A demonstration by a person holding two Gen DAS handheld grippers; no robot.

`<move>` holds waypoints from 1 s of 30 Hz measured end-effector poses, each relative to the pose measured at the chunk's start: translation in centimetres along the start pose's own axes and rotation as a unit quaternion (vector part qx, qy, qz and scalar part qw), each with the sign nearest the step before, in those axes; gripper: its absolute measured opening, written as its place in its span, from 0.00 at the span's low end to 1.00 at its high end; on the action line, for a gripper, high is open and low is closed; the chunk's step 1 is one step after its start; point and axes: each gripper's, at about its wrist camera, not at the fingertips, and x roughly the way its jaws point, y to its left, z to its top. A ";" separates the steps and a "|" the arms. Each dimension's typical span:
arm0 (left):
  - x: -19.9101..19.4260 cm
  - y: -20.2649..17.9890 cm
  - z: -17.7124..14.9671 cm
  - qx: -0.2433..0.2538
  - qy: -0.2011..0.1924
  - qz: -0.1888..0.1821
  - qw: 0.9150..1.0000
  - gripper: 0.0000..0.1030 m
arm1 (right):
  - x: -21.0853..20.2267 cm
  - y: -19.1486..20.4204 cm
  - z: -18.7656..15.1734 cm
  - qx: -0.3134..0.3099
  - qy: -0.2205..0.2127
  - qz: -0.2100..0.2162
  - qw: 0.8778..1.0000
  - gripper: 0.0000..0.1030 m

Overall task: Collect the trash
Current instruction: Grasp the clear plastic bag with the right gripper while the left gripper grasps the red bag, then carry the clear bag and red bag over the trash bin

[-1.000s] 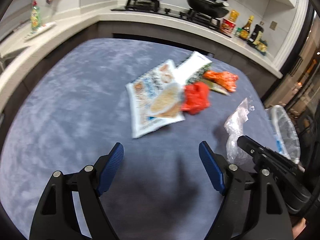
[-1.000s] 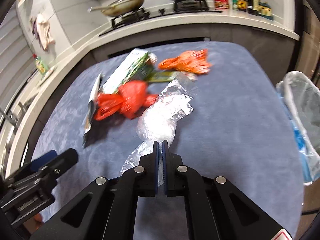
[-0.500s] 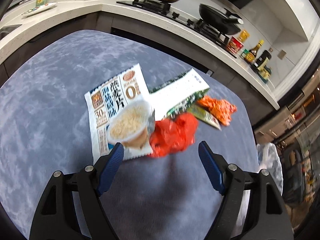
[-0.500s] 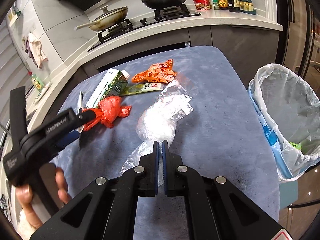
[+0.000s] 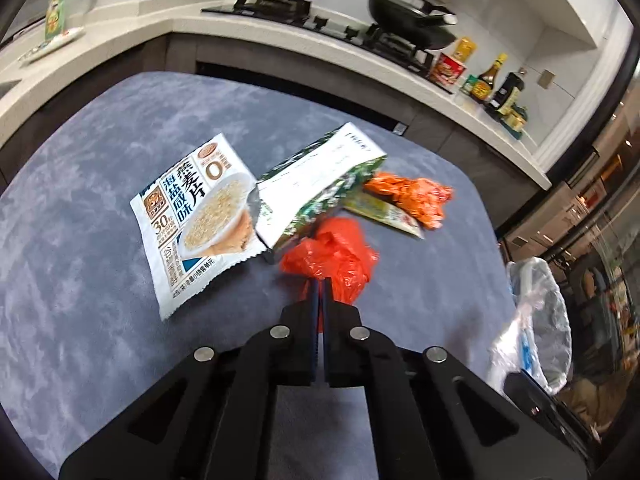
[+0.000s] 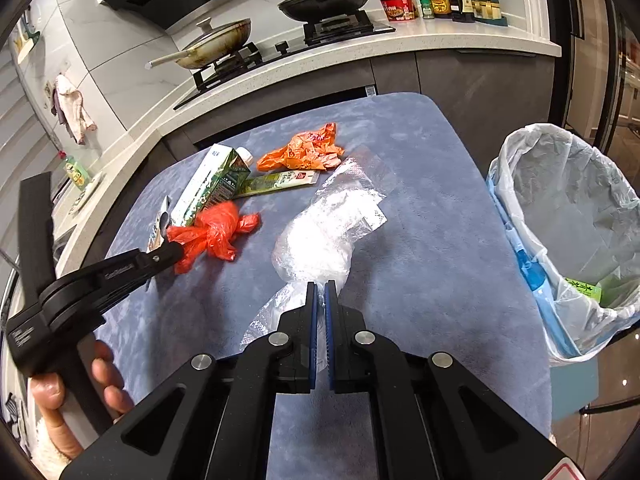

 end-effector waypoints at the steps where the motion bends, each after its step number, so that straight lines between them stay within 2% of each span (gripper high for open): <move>1: -0.7 -0.3 -0.2 0.005 -0.002 -0.005 1.000 0.00 | -0.2 0.0 0.0 -0.001 -0.002 0.000 1.000 0.04; 16: -8.3 -6.6 -2.0 0.089 -0.024 -0.054 0.994 0.00 | -5.9 -3.1 -0.4 0.020 -0.037 -0.002 0.999 0.04; 22: -9.7 -11.2 -2.3 0.128 -0.026 -0.091 0.987 0.00 | -8.1 -5.9 -0.2 0.046 -0.056 -0.016 0.997 0.04; 30: -9.0 -18.7 -1.7 0.167 -0.022 -0.155 0.973 0.00 | -10.6 -12.1 0.9 0.088 -0.087 -0.055 0.991 0.04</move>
